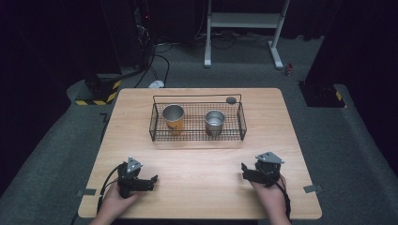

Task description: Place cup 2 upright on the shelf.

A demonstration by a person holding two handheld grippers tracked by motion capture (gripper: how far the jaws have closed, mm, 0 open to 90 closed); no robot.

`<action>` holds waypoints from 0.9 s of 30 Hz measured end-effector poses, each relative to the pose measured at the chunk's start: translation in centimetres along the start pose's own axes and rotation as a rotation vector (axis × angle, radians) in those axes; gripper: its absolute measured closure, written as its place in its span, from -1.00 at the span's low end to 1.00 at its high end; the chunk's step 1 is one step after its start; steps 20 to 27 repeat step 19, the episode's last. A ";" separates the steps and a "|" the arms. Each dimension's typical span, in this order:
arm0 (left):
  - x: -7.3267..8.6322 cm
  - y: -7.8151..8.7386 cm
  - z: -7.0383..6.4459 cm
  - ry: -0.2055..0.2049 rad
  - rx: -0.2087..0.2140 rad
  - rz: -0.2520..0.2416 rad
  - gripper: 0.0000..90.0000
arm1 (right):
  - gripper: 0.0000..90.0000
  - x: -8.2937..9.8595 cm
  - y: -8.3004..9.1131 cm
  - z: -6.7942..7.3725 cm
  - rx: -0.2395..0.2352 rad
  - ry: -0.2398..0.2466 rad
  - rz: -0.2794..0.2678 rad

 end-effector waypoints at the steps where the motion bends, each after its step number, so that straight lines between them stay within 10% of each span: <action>1: 0.0 0.0 0.0 0.001 0.000 0.000 -0.99 | -0.78 0.5 0.1 -0.4 0.010 -0.008 0.007; 10: 0.0 0.0 0.1 -0.007 -0.003 0.000 -0.99 | -0.78 4.0 1.3 -3.2 0.024 -0.077 0.082; 27: 0.0 0.0 0.0 -0.004 -0.001 -0.001 -0.99 | -0.79 3.8 1.0 -3.0 0.037 -0.091 0.083</action>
Point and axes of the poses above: each handheld gripper's, and its own axes: y roughly backward along the jaws, x roughly out of its underside, z roughly to its left, the point moved 7 cm from there along -y, roughly forward along the jaws, and after that the axes turned 1 degree about z, right-handed, at the moved point
